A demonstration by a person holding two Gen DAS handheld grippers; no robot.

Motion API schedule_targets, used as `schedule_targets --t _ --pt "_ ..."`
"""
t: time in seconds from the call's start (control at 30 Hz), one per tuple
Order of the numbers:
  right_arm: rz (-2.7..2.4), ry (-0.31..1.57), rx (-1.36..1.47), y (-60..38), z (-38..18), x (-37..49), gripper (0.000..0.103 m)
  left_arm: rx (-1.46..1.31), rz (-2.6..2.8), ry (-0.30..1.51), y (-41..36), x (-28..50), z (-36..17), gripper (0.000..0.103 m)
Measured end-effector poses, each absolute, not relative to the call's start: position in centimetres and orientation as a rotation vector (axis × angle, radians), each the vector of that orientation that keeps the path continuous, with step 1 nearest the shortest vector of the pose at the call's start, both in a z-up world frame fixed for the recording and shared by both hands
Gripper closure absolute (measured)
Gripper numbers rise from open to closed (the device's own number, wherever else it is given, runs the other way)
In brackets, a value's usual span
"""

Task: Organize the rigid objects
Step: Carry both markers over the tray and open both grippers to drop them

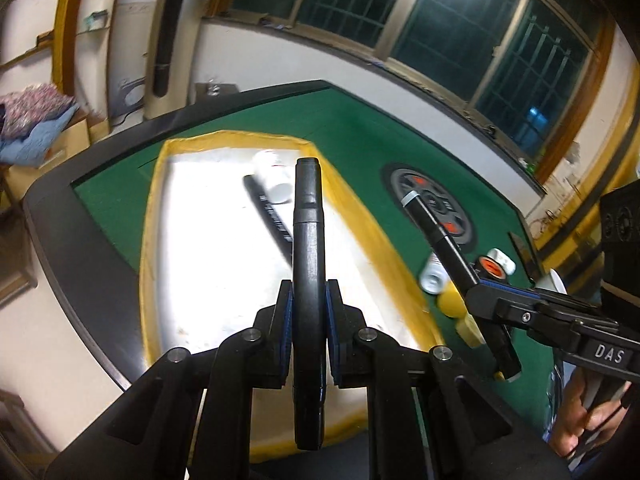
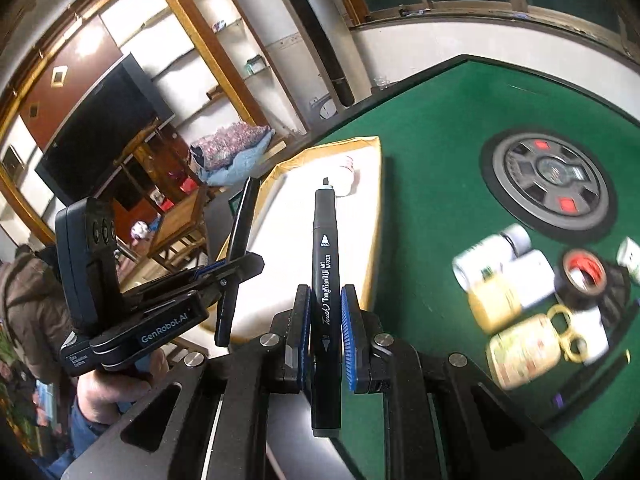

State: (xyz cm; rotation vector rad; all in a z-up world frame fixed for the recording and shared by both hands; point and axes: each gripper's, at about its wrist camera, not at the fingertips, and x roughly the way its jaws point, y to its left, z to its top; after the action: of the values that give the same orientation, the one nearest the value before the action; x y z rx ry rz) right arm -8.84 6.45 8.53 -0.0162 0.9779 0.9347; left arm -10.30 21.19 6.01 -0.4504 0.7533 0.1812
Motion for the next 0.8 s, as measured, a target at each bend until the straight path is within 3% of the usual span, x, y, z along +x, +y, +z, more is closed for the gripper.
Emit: schedule_targets --t 0.4,0.8 --pt "0.810 1.069 -0.094 13.9 3.0 -5.4 0.090 -0.584 0.231 0.862 23.6 -8.2 2.4 0.091" --pt "0.787 1.050 -0.182 14.6 2.8 -6.3 0.089 -0.591 0.240 0.900 23.4 -8.2 2.2 0.089"
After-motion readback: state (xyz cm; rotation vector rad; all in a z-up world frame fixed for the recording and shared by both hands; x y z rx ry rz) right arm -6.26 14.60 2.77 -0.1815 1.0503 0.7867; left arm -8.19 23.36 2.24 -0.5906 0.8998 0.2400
